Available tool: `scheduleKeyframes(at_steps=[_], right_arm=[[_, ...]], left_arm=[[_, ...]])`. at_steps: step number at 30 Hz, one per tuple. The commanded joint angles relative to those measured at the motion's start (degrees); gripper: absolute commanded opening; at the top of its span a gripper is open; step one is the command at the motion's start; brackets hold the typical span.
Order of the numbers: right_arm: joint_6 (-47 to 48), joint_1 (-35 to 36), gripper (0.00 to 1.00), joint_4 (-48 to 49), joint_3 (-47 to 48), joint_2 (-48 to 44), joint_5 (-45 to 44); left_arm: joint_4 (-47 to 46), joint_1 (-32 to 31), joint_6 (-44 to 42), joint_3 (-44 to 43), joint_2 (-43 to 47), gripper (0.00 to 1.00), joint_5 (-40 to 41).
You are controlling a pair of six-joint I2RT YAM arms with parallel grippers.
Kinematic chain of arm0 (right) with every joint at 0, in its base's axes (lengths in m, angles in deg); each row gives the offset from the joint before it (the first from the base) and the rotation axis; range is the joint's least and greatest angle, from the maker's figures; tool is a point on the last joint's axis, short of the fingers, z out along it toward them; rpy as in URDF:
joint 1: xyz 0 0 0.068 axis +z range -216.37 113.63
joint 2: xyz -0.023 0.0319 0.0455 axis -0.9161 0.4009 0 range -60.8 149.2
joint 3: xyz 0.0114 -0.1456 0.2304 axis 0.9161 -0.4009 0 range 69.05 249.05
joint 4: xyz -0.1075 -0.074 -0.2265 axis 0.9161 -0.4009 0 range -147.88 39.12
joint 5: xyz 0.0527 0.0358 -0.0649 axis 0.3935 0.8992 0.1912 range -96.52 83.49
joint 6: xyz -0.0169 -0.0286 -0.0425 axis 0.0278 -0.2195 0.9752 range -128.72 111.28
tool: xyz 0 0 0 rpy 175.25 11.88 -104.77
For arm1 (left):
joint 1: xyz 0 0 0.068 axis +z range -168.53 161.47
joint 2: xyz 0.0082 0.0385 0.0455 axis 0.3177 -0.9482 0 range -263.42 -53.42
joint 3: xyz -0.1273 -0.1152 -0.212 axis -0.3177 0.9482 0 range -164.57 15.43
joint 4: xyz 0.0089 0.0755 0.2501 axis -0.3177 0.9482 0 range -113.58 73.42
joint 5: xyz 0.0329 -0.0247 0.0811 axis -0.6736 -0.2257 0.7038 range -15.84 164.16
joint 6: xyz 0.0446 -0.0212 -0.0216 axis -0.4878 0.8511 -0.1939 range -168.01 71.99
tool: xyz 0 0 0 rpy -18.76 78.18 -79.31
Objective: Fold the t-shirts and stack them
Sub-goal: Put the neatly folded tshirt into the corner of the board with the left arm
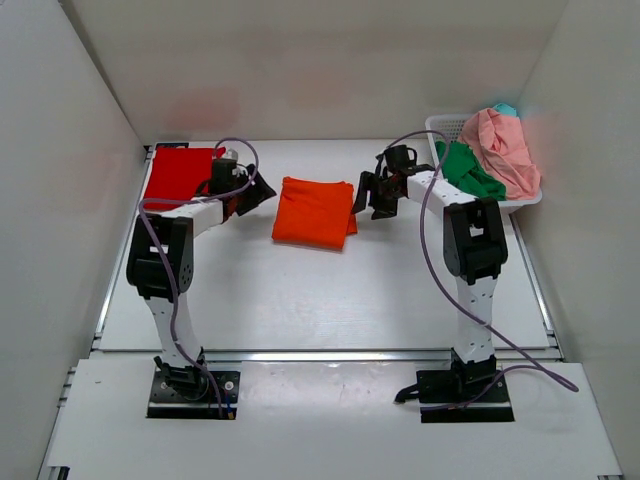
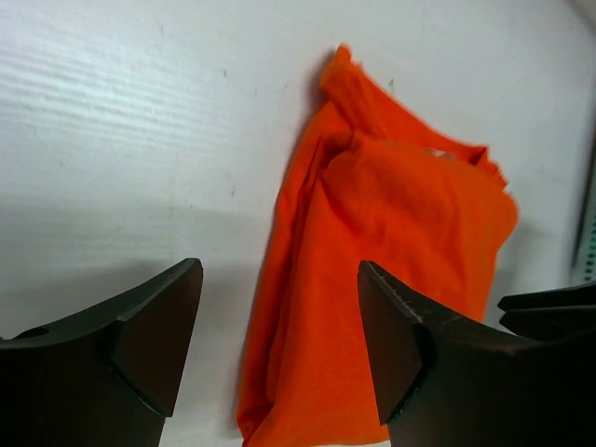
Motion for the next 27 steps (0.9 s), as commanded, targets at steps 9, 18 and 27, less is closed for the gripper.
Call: scheduleKeyframes(at_steps=[9, 18, 27], right_arm=[[-2.13, -0.15, 0.65, 11.03, -15.14, -16.97, -0.99], [-3.45, -3.05, 0.64, 14.2, -22.87, -26.98, 0.33], [-3.97, -4.28, 0.64, 15.61, -27.97, -32.08, 2.27]], left_arm=[[13.12, -9.8, -8.46, -13.16, -11.03, 0.8, 4.04], [45.92, -15.79, -18.66, -42.27, -27.23, 0.5, 11.43], [44.27, -13.42, -22.7, -40.08, -19.42, 0.0, 16.33]])
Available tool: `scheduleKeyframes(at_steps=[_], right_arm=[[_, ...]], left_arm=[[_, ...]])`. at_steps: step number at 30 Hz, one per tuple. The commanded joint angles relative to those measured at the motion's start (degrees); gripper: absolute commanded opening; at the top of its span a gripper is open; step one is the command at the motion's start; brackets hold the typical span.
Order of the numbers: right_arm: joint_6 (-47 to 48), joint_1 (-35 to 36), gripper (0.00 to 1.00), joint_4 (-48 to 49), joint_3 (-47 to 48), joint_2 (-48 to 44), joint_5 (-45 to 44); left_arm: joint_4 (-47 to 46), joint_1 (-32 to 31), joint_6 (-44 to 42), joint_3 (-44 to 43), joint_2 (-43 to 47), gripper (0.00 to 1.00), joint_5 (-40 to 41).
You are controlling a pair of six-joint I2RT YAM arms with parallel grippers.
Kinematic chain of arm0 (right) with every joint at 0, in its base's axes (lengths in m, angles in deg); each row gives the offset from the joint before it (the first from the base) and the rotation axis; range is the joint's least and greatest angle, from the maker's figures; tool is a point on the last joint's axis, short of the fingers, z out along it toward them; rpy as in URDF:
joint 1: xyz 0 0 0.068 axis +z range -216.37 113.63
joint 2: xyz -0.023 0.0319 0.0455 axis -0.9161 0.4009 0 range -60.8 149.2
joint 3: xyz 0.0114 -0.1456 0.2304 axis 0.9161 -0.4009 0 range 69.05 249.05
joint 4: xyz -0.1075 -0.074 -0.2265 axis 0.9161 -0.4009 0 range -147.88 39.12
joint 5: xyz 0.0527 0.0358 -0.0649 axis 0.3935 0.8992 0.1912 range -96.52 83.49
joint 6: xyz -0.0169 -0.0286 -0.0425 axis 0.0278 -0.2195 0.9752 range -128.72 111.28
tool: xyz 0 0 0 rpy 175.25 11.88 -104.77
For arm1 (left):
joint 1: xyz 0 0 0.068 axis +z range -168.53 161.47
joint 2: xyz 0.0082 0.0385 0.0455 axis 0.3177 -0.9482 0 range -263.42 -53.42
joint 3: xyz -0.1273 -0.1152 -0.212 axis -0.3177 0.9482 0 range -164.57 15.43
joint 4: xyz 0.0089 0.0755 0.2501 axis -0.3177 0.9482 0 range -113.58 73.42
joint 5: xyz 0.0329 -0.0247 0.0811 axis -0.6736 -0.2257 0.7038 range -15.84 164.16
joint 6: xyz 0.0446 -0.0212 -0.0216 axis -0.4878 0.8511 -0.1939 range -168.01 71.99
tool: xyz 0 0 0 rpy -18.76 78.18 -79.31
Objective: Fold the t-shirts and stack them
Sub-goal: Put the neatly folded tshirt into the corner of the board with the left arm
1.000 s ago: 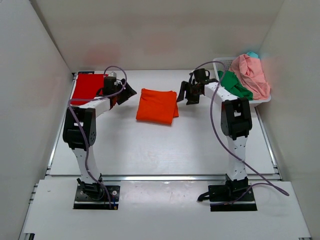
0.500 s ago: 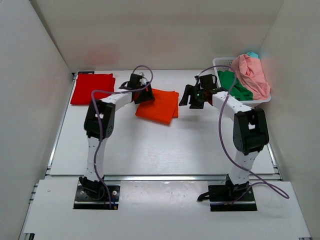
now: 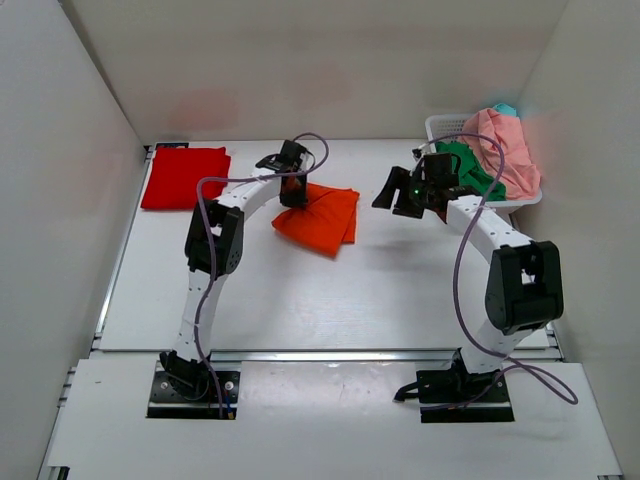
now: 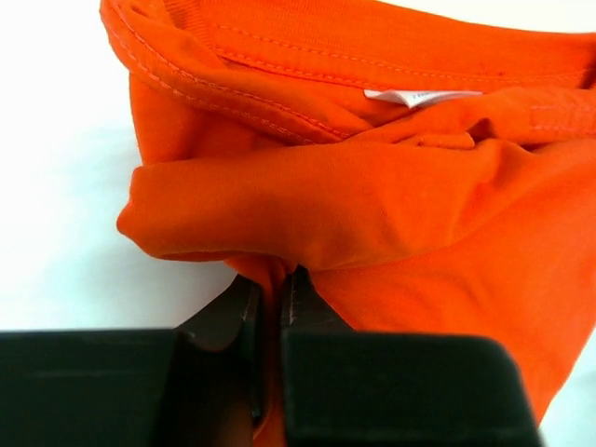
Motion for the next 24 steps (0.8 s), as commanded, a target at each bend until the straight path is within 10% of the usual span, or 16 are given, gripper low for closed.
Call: scheduleKeyframes(at_steps=[1, 24], right_arm=[[-0.26, -0.09, 0.64, 2.65, -1.94, -3.46, 1.17], [1.41, -0.52, 0.62, 0.89, -2.74, -7.68, 5.31]], left_arm=[[5.09, 2.65, -4.41, 1.33, 7.44, 0.0, 6.42], [4.83, 23.04, -15.93, -21.97, 8.95, 0.0, 20.84]])
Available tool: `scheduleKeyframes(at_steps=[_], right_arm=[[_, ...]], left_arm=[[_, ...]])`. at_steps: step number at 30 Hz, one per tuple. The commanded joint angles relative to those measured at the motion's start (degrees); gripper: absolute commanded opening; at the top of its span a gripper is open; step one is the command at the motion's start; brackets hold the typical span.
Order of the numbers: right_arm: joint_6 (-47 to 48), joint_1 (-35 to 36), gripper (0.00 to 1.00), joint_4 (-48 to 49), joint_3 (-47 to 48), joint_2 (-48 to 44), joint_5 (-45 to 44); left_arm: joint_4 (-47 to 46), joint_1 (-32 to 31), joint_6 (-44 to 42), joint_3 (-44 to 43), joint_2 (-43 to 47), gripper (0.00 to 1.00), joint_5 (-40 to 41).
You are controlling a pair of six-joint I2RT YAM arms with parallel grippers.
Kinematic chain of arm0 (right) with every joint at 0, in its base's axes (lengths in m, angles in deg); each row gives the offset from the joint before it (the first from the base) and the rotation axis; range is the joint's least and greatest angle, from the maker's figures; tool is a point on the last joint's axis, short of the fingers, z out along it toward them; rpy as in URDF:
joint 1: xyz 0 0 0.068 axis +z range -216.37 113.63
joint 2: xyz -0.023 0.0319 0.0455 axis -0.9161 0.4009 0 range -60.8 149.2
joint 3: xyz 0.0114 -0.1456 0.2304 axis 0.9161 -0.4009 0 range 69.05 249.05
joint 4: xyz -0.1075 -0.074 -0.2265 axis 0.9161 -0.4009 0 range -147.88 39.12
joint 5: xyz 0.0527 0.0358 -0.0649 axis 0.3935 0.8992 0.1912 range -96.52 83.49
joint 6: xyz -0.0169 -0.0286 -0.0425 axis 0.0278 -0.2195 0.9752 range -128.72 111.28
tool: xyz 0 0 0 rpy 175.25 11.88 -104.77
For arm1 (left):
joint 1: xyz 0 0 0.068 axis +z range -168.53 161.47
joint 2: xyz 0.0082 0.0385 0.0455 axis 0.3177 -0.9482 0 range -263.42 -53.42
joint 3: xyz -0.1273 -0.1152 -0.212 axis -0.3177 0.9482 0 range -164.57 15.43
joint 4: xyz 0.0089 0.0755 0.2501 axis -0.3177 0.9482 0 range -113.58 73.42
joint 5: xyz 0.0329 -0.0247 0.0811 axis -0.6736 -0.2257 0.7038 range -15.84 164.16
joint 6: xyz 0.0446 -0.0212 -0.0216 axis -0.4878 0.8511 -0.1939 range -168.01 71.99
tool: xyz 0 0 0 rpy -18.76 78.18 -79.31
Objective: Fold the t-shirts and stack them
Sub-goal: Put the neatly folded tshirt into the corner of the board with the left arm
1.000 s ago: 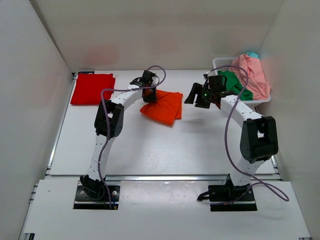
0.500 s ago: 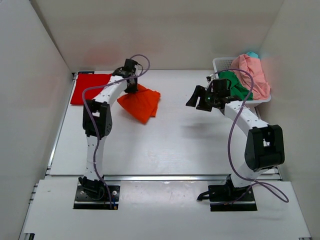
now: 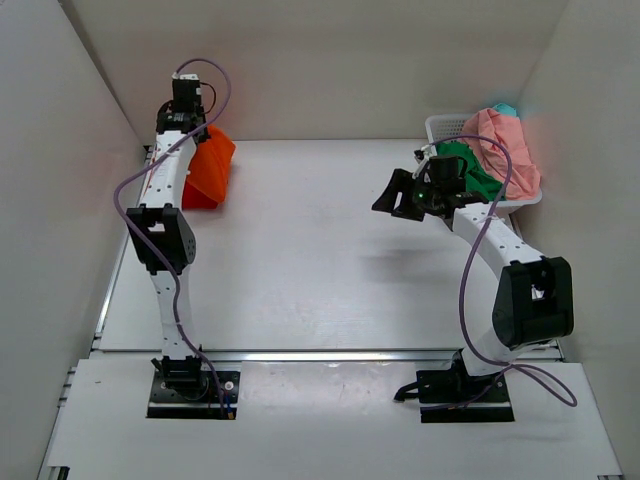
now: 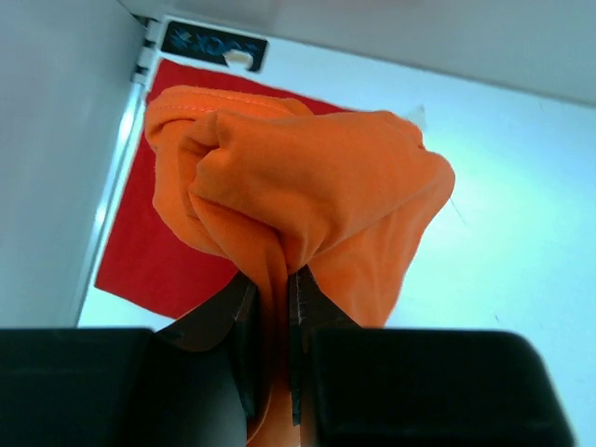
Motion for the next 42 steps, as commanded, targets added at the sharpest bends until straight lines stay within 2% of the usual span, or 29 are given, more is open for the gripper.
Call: scheduleKeyframes(at_steps=[1, 5, 10, 12, 13, 15, 17, 19, 21, 25, 26, 28, 30, 32, 34, 37, 38, 42], right_arm=[[1.39, -0.24, 0.62, 0.74, 1.4, -0.73, 2.07], [1.92, 0.02, 0.62, -0.05, 2.18, 0.5, 2.6], [2.8, 0.37, 0.62, -1.28, 3.33, 1.56, 2.69], [2.89, 0.11, 0.61, -1.9, 3.33, 1.91, 2.78], [3.24, 0.46, 0.62, -1.81, 2.98, 2.44, 2.78], [2.98, 0.98, 0.62, -1.99, 3.33, 2.44, 2.34], [3.5, 1.42, 0.62, -2.43, 2.98, 2.7, 1.99], [3.32, 2.13, 0.62, -2.69, 2.72, 3.05, 1.29], [3.33, 2.48, 0.64, -2.87, 2.98, 3.14, -0.64], [5.87, 2.4, 0.75, -5.23, 4.47, 2.18, -7.92], [7.09, 1.53, 0.78, -6.2, 5.52, 1.83, -10.29], [10.34, -0.15, 0.77, -6.47, 8.15, 1.56, -13.98], [12.45, -4.26, 0.79, -6.39, 10.35, 2.35, -19.52], [14.13, -7.69, 0.84, -5.86, 14.03, 4.97, -21.73], [16.5, -10.35, 0.85, -6.56, 18.33, 8.48, -22.35], [18.44, -16.4, 0.83, -6.91, 25.8, 14.2, -23.5], [18.71, -16.76, 0.8, -6.74, 28.18, 16.57, -23.5], [20.02, -18.09, 0.8, -9.71, 35.03, 24.14, -23.32]], left_arm=[[-4.18, 1.23, -1.03, -1.97, 1.57, 0.0, 2.74], [-6.91, 5.09, 0.55, -0.65, -0.45, 0.0, 2.48], [-6.12, 7.91, 3.28, -3.37, -5.63, 0.01, 2.73], [-8.13, 8.26, 1.63, -2.76, -6.96, 0.3, 4.93], [-8.75, 8.26, 0.48, -2.85, -8.09, 0.62, 6.77], [-9.46, 8.44, -2.24, -5.38, -10.81, 0.78, 9.85], [-8.32, 8.61, -1.64, -7.5, -11.17, 0.86, 9.43], [-8.84, 9.14, 0.37, -7.07, -9.43, 0.87, 7.41], [-10.85, 9.06, 0.74, -2.96, -6.18, 0.88, 6.0], [-15.17, 6.25, 1.17, 8.55, 7.06, 0.86, 3.63], [-16.65, 5.89, 2.66, 13.8, 11.54, 0.84, 0.32], [-20.25, 4.84, 7.83, 26.0, 18.85, 0.72, -10.47], [-23.59, 3.88, 11.44, 36.02, 28.15, 0.67, -16.91], [-26.5, -0.41, 12.42, 47.37, 34.13, 0.68, -18.52], [-28.7, -3.84, 12.87, 54.58, 38.99, 0.69, -18.01], [-29.41, -7.02, 13.04, 62.95, 45.93, 0.69, -18.0], [-30.02, -7.03, 13.65, 65.5, 46.73, 0.68, -18.43], [-30.73, -7.12, 13.66, 71.23, 49.9, 0.67, -19.67]])
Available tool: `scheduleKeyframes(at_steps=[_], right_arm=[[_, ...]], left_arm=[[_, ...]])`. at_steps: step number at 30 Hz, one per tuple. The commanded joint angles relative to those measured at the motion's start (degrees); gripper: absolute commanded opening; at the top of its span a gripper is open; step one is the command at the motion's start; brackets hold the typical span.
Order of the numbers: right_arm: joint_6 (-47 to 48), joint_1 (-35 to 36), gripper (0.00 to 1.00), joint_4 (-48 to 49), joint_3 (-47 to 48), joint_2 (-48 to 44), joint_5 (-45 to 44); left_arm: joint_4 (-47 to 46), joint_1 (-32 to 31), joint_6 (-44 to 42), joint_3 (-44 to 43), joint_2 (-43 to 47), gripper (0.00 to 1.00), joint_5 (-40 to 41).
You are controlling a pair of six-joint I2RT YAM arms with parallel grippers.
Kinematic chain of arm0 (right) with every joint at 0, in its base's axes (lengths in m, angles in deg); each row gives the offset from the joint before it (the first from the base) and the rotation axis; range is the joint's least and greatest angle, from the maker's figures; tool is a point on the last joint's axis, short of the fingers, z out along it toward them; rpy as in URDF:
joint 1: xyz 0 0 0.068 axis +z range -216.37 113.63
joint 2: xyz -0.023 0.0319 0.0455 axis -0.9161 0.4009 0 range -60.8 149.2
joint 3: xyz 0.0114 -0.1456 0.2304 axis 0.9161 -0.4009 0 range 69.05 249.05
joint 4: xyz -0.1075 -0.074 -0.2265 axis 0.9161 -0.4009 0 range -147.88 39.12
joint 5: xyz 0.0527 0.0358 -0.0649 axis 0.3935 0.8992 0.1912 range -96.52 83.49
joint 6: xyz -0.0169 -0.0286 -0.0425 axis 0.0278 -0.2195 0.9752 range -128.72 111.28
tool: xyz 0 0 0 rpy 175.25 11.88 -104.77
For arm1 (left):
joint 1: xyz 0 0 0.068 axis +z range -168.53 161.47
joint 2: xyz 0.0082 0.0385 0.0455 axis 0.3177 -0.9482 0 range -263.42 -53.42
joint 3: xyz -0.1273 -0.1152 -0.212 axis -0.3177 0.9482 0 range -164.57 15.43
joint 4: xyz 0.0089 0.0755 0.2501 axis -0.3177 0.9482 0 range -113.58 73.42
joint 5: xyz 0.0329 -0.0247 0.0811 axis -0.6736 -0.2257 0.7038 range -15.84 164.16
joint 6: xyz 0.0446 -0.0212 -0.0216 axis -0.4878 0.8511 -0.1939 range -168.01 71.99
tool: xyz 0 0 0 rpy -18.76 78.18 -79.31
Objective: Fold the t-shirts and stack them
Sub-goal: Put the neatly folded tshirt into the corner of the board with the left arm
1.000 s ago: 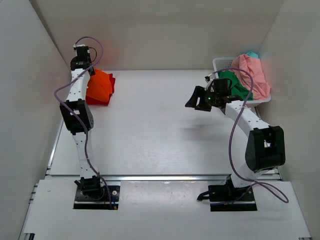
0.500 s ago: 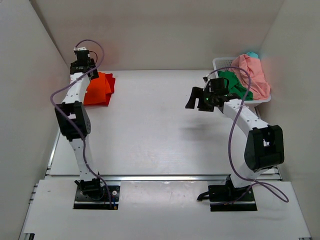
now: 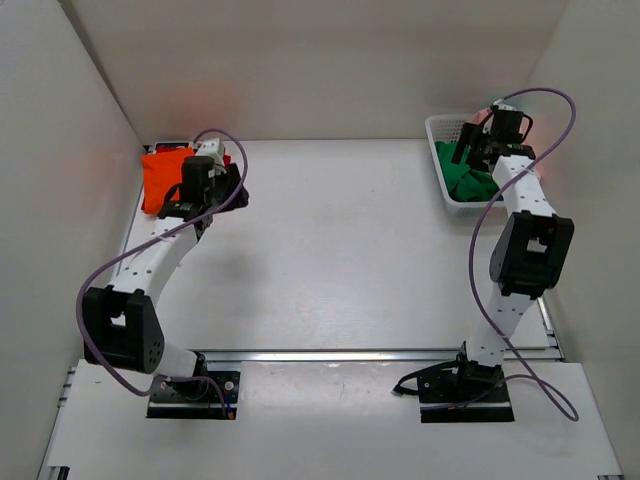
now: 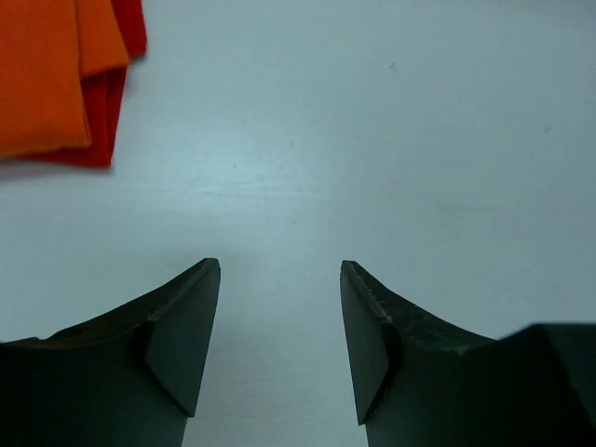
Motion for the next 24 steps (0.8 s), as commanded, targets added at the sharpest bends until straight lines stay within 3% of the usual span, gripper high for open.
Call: scheduleKeyframes(at_steps=[1, 4, 7, 13, 24], right_arm=[[3.98, 0.63, 0.81, -3.73, 6.24, 6.06, -1.12], [3.91, 2.37, 0.87, -9.52, 11.78, 9.86, -7.31], [4.07, 5.36, 0.96, -8.33, 9.35, 7.33, -12.19], [1.96, 6.51, 0.99, 3.72, -10.24, -8.48, -5.88], [3.02, 7.39, 0.99, 2.23, -17.02, -16.06, -7.1]], left_arm=[[-1.03, 1.34, 0.98, 4.44, 2.23, 0.64, -1.53], [-0.24, 1.61, 0.1, 4.19, 1.45, 0.67, -2.49], [-0.41, 0.73, -2.7, 3.49, 1.27, 0.98, -5.99], [9.16, -2.25, -5.08, -4.94, -2.25, 0.99, -9.52], [11.19, -4.46, -7.19, -0.56, 2.85, 0.99, -8.82]])
